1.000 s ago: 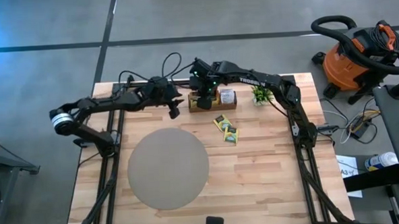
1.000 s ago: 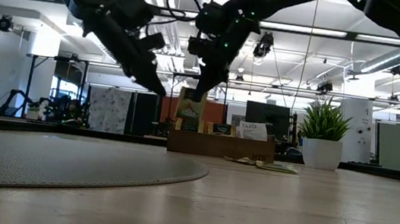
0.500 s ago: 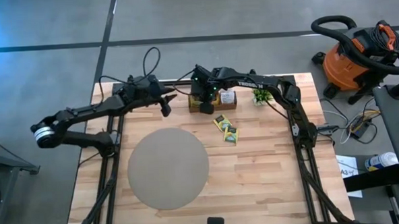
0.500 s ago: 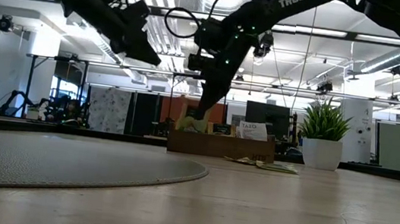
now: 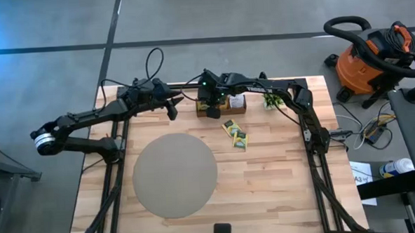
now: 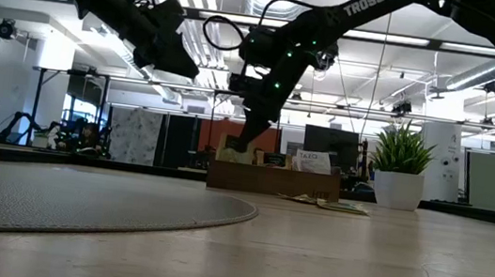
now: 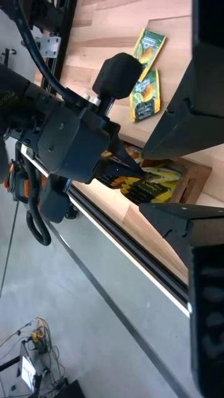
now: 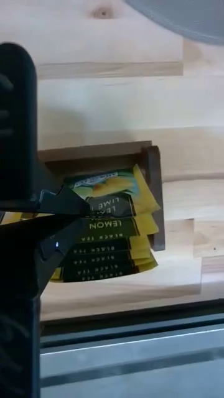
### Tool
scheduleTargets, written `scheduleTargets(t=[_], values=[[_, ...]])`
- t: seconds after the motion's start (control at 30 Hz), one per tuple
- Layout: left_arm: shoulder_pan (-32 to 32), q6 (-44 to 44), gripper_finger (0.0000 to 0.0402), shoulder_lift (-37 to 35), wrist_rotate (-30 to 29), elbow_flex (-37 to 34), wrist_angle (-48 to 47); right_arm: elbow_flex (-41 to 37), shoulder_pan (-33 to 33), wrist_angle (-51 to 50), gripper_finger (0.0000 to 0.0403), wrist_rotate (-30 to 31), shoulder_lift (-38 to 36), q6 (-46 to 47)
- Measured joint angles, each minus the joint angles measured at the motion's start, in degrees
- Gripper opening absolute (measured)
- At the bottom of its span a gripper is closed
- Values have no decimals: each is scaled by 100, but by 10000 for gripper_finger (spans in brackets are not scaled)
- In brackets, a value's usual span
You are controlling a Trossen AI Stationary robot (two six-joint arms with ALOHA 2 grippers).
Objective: Pick & Place Tea
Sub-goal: Put the yellow tea sachet into the left compartment of the wooden organizer
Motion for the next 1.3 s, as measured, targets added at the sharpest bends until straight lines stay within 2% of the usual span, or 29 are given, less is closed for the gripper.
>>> scheduleTargets(t=[0.3,0.9,1.1,1.3], values=[[0,-8,117,-2,0,0,0,0,1,-25,18,262,0,-87],[1,-8,117,1,-40,0,0,37,27,229,111,107,-15,-27],[1,-9,117,1,-46,0,0,125,23,-409,123,129,-312,535],[1,-170,117,1,-46,0,-2,-160,78,-1581,121,121,-545,1725]])
